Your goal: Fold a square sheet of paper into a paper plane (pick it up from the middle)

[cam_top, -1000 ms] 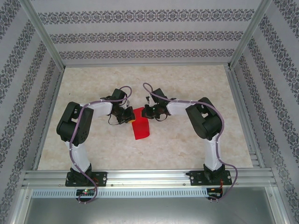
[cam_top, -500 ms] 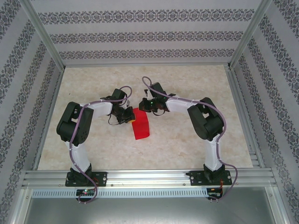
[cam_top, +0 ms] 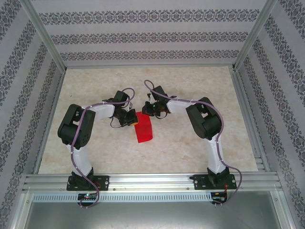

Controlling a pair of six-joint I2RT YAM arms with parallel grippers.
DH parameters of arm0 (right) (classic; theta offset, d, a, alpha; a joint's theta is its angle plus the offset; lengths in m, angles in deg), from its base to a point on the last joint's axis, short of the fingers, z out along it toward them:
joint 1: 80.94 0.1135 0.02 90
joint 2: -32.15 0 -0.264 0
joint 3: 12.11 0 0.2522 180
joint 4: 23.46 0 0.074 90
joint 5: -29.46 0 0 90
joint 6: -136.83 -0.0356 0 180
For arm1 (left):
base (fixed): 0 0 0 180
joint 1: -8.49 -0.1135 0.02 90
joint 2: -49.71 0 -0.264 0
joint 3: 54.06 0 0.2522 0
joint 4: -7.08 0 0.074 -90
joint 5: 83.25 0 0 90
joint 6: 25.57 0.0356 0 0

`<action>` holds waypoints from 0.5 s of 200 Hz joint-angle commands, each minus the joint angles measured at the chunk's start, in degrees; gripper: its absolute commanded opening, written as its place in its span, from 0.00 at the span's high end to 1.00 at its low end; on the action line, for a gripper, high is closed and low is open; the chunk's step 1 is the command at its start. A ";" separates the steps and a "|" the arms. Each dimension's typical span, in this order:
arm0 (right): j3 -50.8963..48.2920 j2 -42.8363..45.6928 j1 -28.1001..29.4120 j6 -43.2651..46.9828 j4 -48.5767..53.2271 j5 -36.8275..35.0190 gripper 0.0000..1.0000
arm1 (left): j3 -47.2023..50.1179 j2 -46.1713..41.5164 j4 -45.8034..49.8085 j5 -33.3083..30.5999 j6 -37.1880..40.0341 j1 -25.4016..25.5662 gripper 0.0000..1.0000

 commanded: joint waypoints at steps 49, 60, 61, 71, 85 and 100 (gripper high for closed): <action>2.13 0.25 -3.58 -3.31 1.75 -11.13 0.98 | 4.34 5.10 7.04 -8.56 1.67 0.31 1.00; 1.61 2.31 -3.55 -3.26 1.11 -12.87 0.98 | 4.33 5.10 7.03 -8.56 1.59 0.32 1.00; 1.55 2.44 -3.55 -3.21 1.02 -12.92 0.98 | 4.33 5.08 7.03 -8.56 1.58 0.30 1.00; 0.87 4.66 -3.56 -2.77 0.37 -13.01 0.99 | 4.24 5.09 7.04 -8.57 1.67 0.30 1.00; -0.33 7.69 -3.10 -1.45 0.02 -11.20 0.99 | 4.10 5.08 7.02 -8.57 1.67 0.31 1.00; -2.81 10.82 -1.85 0.19 0.44 -9.29 0.99 | 4.07 5.08 6.86 -8.56 1.67 0.35 1.00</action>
